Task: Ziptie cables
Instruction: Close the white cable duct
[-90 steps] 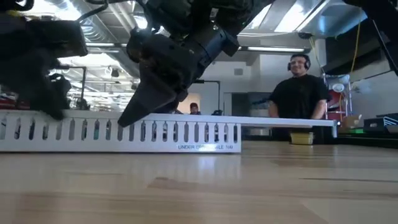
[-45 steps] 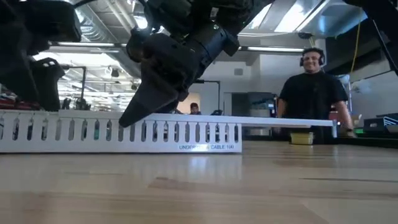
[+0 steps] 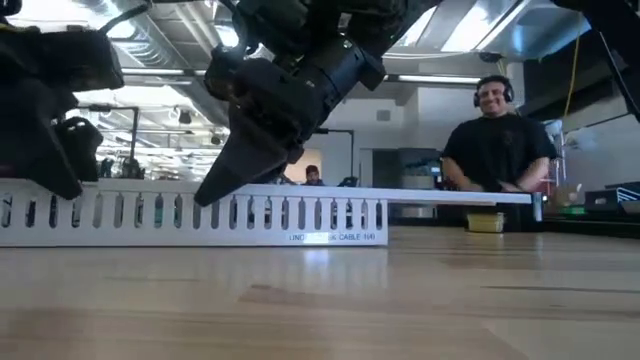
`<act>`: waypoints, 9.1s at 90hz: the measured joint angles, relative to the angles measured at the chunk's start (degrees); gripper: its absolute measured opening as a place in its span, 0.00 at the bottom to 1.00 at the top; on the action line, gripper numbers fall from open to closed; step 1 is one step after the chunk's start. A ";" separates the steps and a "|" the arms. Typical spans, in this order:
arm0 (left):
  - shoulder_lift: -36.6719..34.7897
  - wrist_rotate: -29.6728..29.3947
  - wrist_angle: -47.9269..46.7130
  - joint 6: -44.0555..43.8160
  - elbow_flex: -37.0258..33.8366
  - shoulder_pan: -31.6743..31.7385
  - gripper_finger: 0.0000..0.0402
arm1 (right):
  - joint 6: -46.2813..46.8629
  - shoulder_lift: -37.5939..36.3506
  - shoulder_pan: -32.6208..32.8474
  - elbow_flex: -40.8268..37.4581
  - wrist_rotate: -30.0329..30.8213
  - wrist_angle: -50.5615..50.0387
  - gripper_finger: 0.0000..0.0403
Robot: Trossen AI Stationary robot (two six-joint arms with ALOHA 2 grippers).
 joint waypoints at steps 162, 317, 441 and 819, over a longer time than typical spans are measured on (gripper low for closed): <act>0.07 0.73 16.50 11.40 -2.57 7.96 0.78 | -2.02 0.86 -2.20 0.09 -1.89 -2.74 0.88; 0.37 1.21 -20.73 -14.14 12.30 0.82 0.78 | -11.67 -6.47 -3.34 -12.33 -3.44 -0.32 0.49; 0.02 11.75 -10.10 25.51 7.62 17.46 0.78 | 4.40 -7.70 -1.40 -11.98 -0.01 -5.90 0.88; -0.29 3.89 -5.23 16.05 2.50 9.85 0.79 | 1.46 -16.21 -3.28 -22.97 -0.91 14.92 0.88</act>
